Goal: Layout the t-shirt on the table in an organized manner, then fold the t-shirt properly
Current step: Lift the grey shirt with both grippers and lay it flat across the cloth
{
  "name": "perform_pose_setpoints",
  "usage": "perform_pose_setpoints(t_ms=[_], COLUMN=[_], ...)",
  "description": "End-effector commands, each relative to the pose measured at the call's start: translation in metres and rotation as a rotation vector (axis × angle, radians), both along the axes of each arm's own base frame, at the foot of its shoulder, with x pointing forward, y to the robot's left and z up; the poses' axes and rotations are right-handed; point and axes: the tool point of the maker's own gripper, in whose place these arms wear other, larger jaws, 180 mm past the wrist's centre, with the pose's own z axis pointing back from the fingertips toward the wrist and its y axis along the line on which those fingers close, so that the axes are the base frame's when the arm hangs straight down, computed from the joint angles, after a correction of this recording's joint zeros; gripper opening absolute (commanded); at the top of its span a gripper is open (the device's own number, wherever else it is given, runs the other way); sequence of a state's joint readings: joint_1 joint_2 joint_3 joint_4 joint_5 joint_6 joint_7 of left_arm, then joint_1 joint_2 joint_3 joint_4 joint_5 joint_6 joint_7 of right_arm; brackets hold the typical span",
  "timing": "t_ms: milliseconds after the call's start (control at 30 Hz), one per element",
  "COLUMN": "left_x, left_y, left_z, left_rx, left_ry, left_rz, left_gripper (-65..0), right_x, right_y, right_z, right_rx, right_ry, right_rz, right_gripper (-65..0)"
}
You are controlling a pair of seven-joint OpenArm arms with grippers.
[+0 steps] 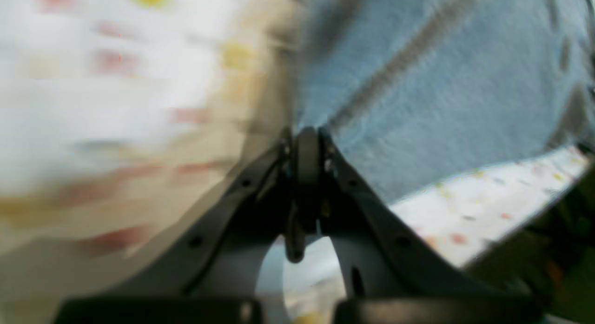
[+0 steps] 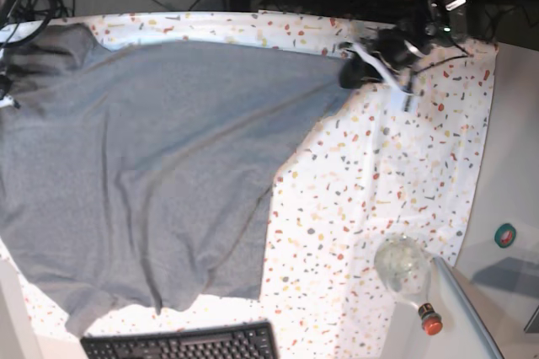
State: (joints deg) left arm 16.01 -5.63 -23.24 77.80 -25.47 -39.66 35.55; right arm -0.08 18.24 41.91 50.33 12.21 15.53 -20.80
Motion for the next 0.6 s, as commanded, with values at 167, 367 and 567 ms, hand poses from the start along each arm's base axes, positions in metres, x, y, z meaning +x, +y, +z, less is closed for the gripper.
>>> perform_pose_setpoints(t_ms=[167, 367, 567], left_x=[0.003, 0.067, 0.183], left_y=[0.054, 0.042, 0.032], left_z=[0.045, 0.107, 0.193], left_rx=[0.155, 0.264, 0.265], left_ry=[-0.113, -0.288, -0.526], left_rz=[-0.009, -0.028, 0.039], left_gripper=[-65.0, -65.0, -65.0], right_x=[-0.003, 0.072, 0.19], right_y=[0.008, 0.001, 0.0], right_z=[0.06, 0.136, 0.231], right_rx=[-0.107, -0.2, -0.298], right_ry=[0.045, -0.1, -0.25], right_rz=[0.185, 0.257, 0.381], right_gripper=[-65.0, -65.0, -65.0])
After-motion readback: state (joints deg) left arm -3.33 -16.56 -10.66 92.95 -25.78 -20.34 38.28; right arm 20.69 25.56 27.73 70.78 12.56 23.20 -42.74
